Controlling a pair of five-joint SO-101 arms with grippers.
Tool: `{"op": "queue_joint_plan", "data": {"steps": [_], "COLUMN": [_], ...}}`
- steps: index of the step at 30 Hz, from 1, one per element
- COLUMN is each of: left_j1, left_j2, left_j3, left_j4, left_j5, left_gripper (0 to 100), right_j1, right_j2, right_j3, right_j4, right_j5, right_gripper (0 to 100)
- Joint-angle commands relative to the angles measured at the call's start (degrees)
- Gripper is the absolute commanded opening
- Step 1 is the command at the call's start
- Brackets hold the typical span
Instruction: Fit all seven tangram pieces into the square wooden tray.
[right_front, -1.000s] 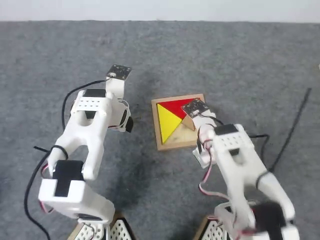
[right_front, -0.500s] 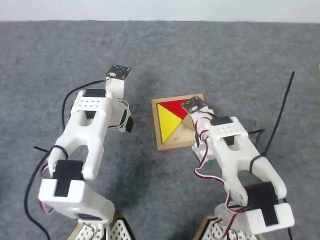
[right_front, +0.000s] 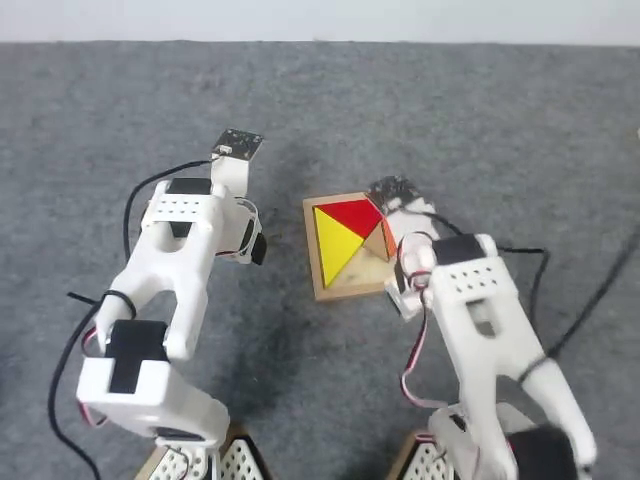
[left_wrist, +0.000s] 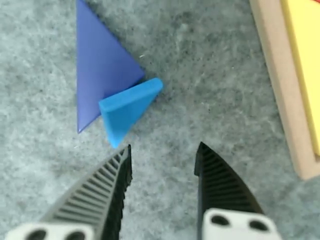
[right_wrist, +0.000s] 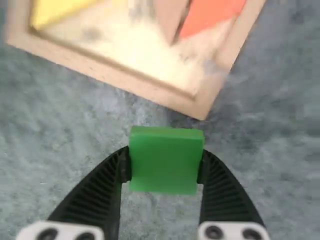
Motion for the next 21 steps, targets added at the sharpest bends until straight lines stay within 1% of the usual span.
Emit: {"op": "queue_joint_plan", "data": {"steps": [1,3,6,10,13,17,21], "left_j1": [-0.4,-0.8,-2.4,-4.2,-4.3,-4.2,-4.4], "left_j2": [-3.1,-3.3,-3.4,-3.4,-3.4,-3.4,-3.4], "left_j3": [-0.2,-0.2,-0.4,-0.6,-0.6,-0.7,-1.5], "left_j4": [-1.2,-1.2,-1.2,-1.2,-1.2,-1.2,-1.1], "left_j5": [-0.6,-0.6,-0.6,-0.6,-0.6,-0.6,-0.6], "left_gripper": [20,20,20,20,20,20,20], "right_j1": [-1.6,-2.9,-7.1,-12.0,-13.7,-13.8,-13.7], "right_j2": [-2.0,3.3,13.8,28.1,36.7,43.0,43.9], "right_j3": [-8.9,-13.7,-20.4,-30.6,-36.4,-39.8,-40.1], "right_j4": [3.0,4.2,4.4,4.3,4.3,4.3,4.3], "right_j5": [-0.2,1.4,4.1,4.5,4.1,4.1,4.2], "right_gripper": [7.2,7.2,7.2,7.2,7.2,7.2,7.6]}}
